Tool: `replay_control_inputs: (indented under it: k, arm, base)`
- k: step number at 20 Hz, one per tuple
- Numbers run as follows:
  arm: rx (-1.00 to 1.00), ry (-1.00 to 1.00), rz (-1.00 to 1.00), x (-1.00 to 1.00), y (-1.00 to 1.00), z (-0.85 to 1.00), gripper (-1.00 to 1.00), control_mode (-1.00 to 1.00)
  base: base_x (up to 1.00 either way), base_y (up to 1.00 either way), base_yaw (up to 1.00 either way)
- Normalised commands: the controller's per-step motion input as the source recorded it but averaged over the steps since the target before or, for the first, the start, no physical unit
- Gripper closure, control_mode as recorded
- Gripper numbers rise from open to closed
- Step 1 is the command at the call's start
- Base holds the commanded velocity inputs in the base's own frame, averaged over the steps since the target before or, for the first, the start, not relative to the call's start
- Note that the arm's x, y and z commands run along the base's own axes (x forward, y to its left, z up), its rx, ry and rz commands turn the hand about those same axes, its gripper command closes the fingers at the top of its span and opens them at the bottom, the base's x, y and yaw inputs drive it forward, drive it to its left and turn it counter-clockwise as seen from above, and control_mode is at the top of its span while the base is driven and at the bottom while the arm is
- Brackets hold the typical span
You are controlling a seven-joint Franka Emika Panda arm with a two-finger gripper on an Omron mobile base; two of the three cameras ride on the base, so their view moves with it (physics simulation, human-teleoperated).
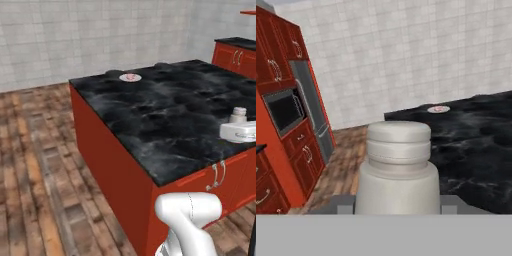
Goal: Retrieve the shaker from the cabinet and place it next the steak on a plate on the dining table.
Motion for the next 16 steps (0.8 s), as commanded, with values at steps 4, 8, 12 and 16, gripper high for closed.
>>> replay_control_inputs:
  k: [4,8,12,16]
  arm:
    - [0.00,0.00,0.00,0.00,0.00,0.00,1.00,1.00]
    - [0.00,0.00,0.00,0.00,0.00,0.00,1.00,1.00]
    - [0.00,0.00,0.00,0.00,0.00,0.00,1.00,1.00]
    - [0.00,0.00,0.00,0.00,0.00,0.00,1.00,1.00]
  base:
    - [0.66,1.00,-0.48]
    - [0.51,1.00,-0.48]
    - [0.34,1.00,-0.46]
    - [0.11,1.00,-0.36]
